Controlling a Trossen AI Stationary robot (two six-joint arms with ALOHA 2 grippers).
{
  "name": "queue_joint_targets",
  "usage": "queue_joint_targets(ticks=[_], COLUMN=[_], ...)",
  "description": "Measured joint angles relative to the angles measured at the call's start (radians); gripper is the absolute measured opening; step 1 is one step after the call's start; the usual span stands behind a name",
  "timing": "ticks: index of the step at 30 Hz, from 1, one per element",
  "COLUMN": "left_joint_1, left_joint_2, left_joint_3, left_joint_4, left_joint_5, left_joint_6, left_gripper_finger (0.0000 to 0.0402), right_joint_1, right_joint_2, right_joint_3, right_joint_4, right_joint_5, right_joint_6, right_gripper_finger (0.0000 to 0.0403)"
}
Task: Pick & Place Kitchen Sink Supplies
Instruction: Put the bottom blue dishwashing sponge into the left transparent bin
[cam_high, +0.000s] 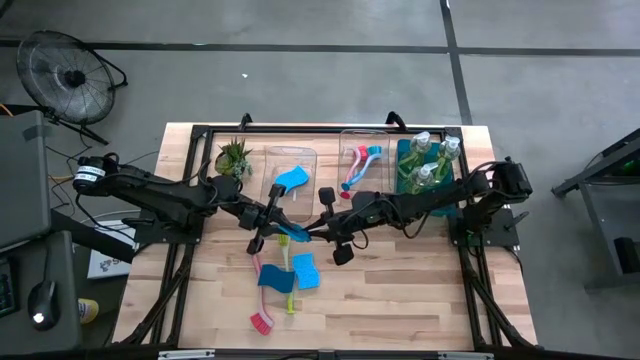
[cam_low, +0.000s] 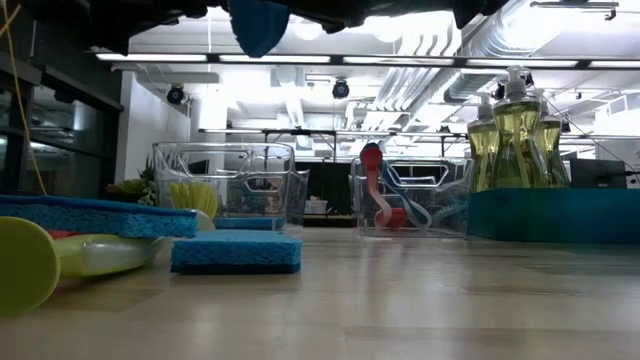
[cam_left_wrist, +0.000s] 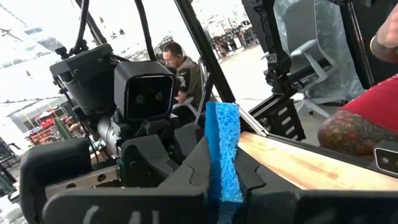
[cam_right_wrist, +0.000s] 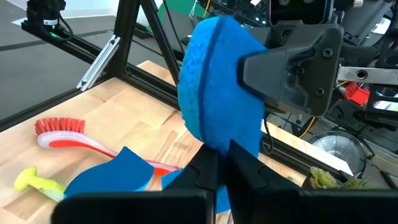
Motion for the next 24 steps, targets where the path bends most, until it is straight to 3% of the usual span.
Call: queue_joint_targets(ticks=[5, 13, 19, 24], left_joint_1=[0.0, 0.0, 0.0, 0.001], left_joint_2=[0.0, 0.0, 0.0, 0.0], left_joint_3=[0.0, 0.0, 0.0, 0.0], left_joint_4=[-0.002, -0.005, -0.037, -0.078], left_joint_5=[0.001, 0.001, -0.083, -0.18], left_joint_6=[0.0, 0.0, 0.014, 0.058], left_gripper_finger=[0.0013, 0.0007, 0.0007, 0.0007], right_joint_1=[0.0, 0.0, 0.003, 0.004], right_joint_2=[0.0, 0.0, -0.02, -0.098], right_joint_3=[0.0, 0.0, 0.0, 0.0], right_joint_4=[0.0, 0.006, -0.023, -0.156], right_joint_5=[0.001, -0.001, -0.001, 0.017], right_joint_6=[0.042, 0.135, 0.169, 0.177], right_gripper_finger=[0.0033, 0.0126, 0.0196, 0.023])
